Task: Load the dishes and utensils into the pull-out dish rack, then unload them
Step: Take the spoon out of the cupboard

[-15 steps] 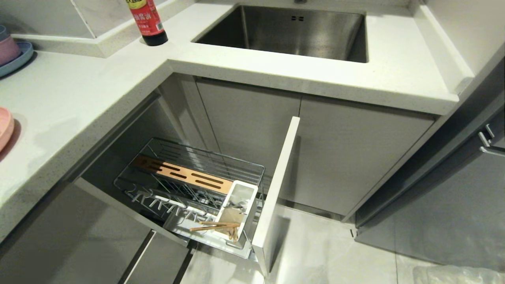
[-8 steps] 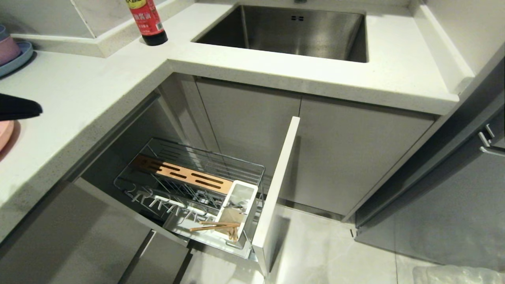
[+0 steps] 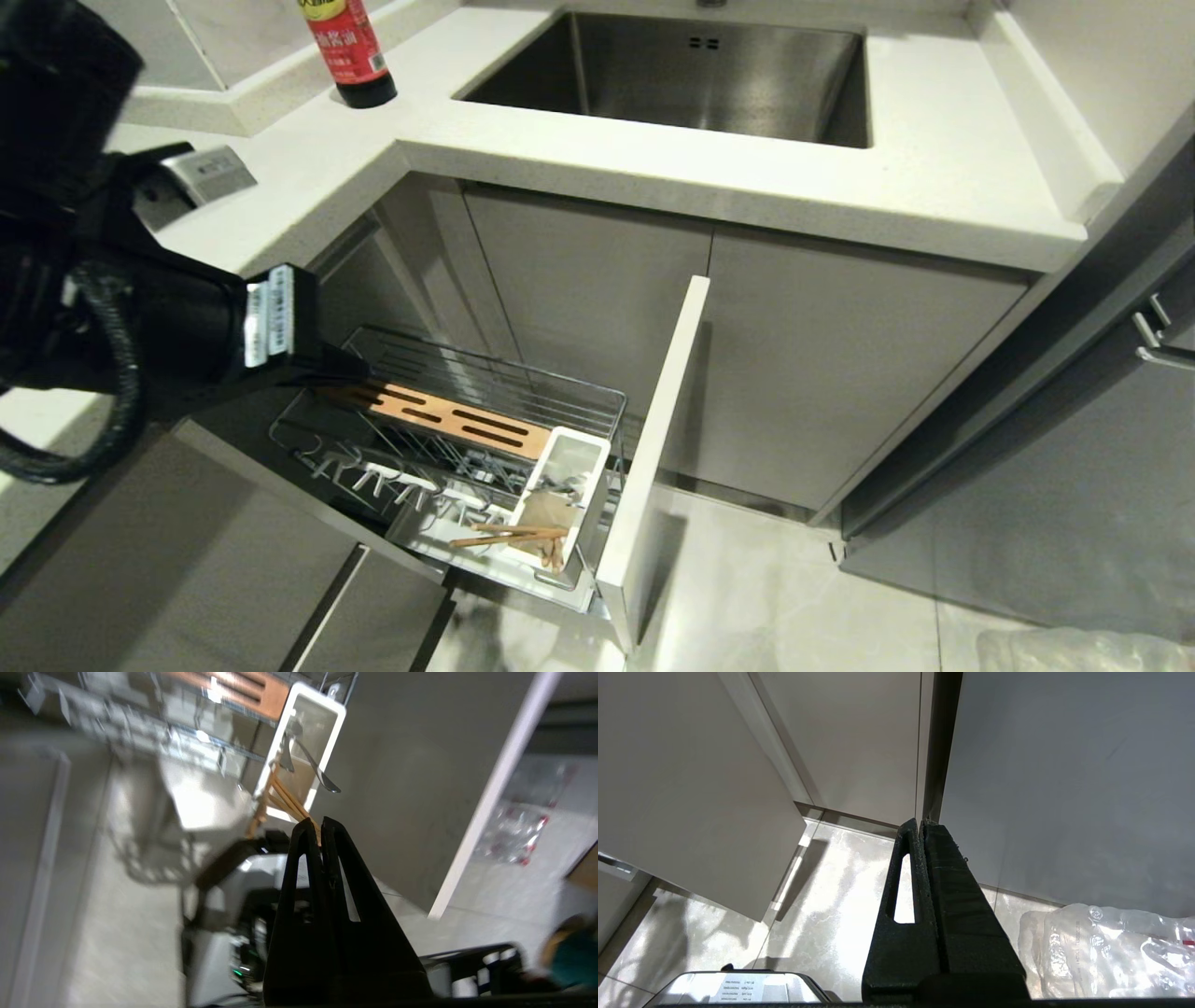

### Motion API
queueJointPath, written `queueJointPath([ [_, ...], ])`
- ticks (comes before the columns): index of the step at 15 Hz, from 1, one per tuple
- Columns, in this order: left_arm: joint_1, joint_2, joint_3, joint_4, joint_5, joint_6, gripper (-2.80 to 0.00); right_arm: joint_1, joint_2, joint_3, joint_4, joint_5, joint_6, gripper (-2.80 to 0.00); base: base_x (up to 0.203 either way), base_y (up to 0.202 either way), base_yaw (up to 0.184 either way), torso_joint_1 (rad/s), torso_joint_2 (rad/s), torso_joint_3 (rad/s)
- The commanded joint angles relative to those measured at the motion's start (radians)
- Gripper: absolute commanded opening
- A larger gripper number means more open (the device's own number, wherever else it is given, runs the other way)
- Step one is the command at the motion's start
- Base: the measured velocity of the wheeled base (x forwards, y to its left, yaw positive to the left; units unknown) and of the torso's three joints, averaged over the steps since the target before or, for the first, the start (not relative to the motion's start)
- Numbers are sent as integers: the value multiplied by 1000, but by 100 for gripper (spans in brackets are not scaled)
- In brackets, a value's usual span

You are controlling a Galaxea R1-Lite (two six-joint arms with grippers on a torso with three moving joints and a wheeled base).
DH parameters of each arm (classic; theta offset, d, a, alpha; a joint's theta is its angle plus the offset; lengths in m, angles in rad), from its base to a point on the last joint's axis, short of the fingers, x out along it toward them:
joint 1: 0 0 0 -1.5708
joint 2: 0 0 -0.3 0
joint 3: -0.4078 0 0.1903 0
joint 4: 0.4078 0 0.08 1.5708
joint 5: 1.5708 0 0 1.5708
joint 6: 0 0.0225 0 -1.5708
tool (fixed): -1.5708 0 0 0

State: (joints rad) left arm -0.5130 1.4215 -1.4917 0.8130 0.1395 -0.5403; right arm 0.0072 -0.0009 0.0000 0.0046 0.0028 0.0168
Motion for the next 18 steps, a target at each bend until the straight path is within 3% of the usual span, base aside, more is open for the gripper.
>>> queueJointPath([
  [1,-24,103,8,6,21,-161,-280,0,1,0,0,0,0,-280,0,0,0,0,0,0],
  [3,-54,152,12,12,40,-348,-280,0,1,0,0,0,0,-280,0,0,0,0,0,0],
  [5,-60,202,31,0,47,-457,-280,0,0,0,0,0,0,-280,0,0,0,0,0,0],
  [8,-59,271,74,-106,64,-502,-280,0,1,0,0,0,0,-280,0,0,0,0,0,0],
  [13,-46,369,165,-347,134,-507,-280,0,1,0,0,0,0,-280,0,0,0,0,0,0],
  [16,-44,403,167,-362,150,-509,-280,0,0,-1,0,0,0,-280,0,0,0,0,0,0],
  [18,-45,416,168,-357,152,-573,-280,0,1,-1,0,0,0,-280,0,0,0,0,0,0],
])
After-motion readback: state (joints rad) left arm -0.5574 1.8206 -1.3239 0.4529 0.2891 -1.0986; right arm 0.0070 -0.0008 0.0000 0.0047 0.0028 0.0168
